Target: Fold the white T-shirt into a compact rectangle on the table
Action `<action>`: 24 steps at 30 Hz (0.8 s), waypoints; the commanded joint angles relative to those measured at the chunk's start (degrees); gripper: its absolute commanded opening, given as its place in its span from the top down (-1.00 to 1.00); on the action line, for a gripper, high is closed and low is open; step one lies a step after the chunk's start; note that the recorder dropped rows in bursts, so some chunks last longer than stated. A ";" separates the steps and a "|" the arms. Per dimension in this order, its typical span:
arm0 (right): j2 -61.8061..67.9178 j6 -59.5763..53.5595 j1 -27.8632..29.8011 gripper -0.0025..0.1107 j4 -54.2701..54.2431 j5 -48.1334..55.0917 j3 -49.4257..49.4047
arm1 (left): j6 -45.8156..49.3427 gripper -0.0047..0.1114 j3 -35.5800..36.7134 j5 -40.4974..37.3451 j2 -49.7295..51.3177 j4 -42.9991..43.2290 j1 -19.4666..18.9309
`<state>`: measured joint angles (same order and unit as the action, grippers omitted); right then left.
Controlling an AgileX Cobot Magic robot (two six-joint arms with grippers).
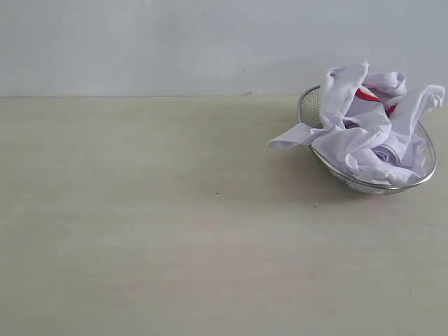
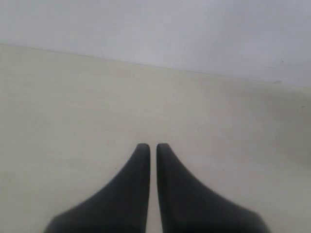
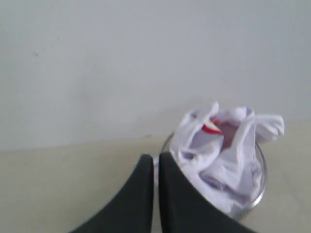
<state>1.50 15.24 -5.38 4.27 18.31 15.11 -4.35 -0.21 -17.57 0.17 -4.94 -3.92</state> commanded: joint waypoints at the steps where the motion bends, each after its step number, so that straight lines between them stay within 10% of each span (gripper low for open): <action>1: -0.23 -0.31 0.20 0.96 0.60 -0.49 6.20 | -0.36 0.84 0.21 0.80 -0.17 0.10 -0.16; 12: -0.23 3.72 0.20 0.96 -4.27 -9.52 13.59 | -0.36 0.84 0.21 0.80 -0.17 0.10 -0.16; 18: 0.59 0.75 0.20 0.96 -5.69 -30.49 15.80 | -0.36 0.84 0.21 0.80 -0.17 0.10 -0.16; 24: 12.05 -3.96 0.20 0.96 -6.64 -19.46 22.15 | -0.36 0.84 0.21 0.80 -0.17 0.10 -0.16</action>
<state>7.43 14.82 -5.38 -2.10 -5.94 34.78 -4.35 -0.21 -17.57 0.17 -4.94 -3.92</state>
